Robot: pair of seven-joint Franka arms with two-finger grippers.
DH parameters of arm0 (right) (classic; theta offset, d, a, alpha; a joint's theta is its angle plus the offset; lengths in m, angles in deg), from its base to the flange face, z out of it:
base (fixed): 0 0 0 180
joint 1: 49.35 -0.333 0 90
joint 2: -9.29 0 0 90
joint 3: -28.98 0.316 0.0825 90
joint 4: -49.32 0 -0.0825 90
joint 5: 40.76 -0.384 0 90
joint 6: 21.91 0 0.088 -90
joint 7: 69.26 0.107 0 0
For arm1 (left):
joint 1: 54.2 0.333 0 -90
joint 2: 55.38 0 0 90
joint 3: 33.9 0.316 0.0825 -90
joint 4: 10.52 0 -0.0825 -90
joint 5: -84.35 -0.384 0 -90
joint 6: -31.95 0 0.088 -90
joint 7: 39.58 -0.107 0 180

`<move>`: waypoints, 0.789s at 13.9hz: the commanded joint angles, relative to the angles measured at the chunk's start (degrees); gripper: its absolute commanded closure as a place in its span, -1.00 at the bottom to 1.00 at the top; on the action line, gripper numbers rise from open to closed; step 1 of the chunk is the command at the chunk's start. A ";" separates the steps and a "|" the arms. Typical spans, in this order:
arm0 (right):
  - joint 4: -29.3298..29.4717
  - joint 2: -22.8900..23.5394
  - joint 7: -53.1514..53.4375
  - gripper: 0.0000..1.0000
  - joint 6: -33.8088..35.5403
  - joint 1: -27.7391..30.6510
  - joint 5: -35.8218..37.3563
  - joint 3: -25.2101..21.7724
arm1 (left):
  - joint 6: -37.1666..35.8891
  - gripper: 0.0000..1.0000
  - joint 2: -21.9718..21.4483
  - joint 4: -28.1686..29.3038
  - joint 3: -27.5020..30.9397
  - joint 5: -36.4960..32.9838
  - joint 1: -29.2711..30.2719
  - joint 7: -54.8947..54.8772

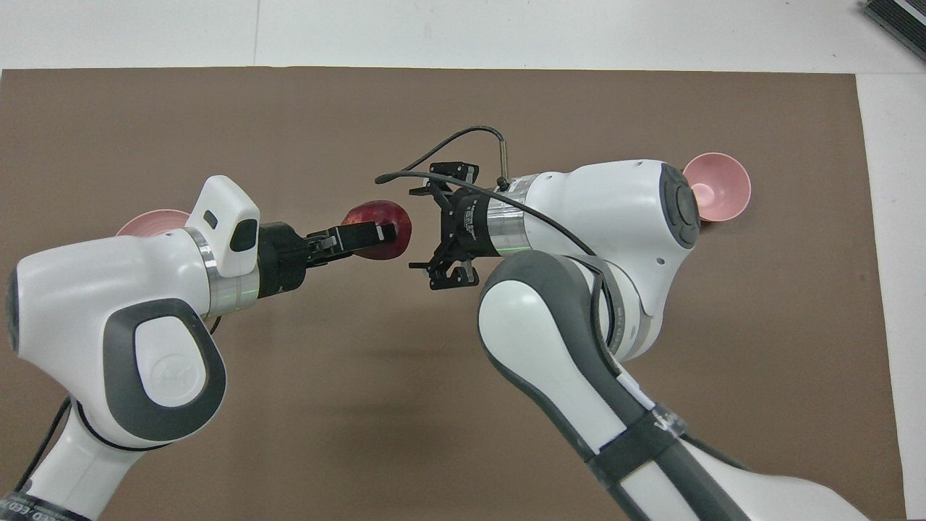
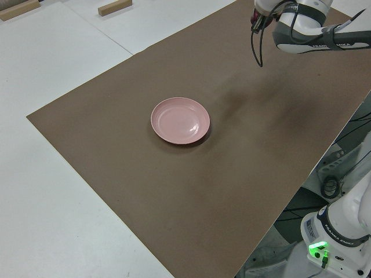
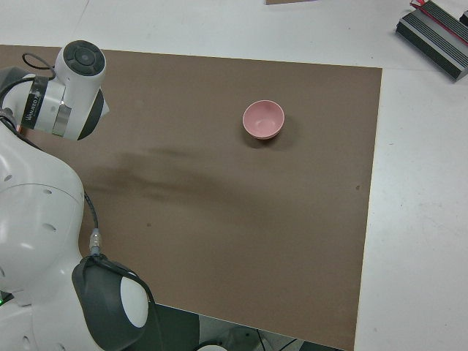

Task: Move apple from plate to bowl
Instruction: 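Close the right gripper on the apple held by the left gripper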

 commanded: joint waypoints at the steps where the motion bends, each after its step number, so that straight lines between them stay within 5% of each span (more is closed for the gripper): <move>1: -0.96 -0.26 -1.51 -1.00 -0.19 -0.70 2.00 -0.16 | 2.13 1.00 -1.31 1.24 0.12 1.55 -0.25 0.01; 11: -0.09 -0.43 -11.62 -1.00 4.57 0.09 1.22 -0.07 | 0.03 1.00 -1.93 1.33 -2.43 1.64 -0.25 2.20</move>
